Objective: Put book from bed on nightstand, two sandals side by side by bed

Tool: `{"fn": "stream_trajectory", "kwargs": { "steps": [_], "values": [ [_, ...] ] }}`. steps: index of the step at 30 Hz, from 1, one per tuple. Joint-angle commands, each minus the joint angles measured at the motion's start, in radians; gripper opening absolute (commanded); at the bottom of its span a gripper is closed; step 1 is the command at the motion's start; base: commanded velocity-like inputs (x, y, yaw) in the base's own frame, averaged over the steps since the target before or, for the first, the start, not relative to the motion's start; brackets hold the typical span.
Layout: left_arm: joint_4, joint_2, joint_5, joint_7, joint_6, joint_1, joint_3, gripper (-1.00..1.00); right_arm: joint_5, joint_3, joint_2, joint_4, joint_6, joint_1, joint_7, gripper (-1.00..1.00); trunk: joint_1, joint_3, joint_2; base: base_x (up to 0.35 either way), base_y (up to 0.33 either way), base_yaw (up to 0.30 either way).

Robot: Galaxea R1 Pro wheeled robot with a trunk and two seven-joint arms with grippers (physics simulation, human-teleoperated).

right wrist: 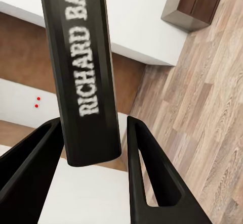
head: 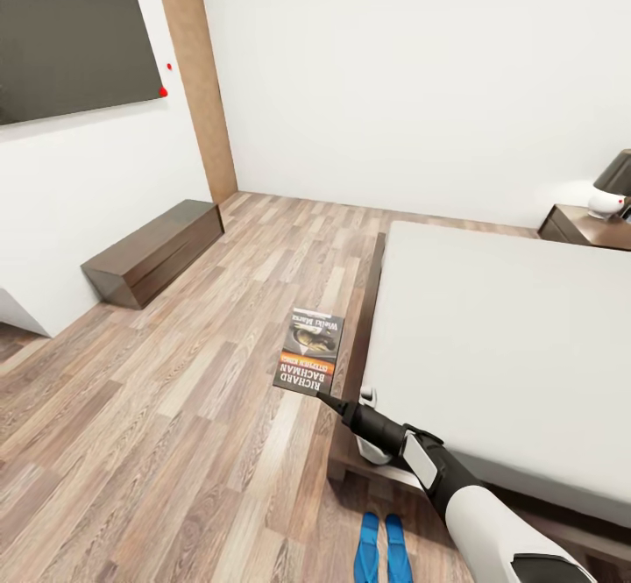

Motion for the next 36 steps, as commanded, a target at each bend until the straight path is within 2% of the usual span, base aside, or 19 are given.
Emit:
{"fn": "stream_trajectory", "kwargs": {
  "steps": [1, 17, 36],
  "values": [
    [0.000, 0.000, 0.002, 0.005, -0.003, 0.000, -0.008, 1.00, -0.001, -0.006, 0.001, 0.001, 0.010, -0.001, 0.003, -1.00, 0.000, -0.002, -0.002, -0.032, 0.019, 0.000],
    [0.000, -0.002, 0.002, 0.005, -0.003, 0.000, -0.008, 1.00, -0.001, -0.007, 0.001, 0.004, 0.009, -0.001, 0.002, -1.00, 0.000, -0.002, -0.002, -0.009, 0.005, 0.019],
    [-0.001, -0.004, 0.002, 0.005, -0.003, 0.000, -0.008, 1.00, -0.001, -0.005, 0.002, 0.015, 0.008, -0.001, 0.002, -1.00, 0.000, -0.007, -0.002, -0.015, 0.000, 0.216]
  ]
}}
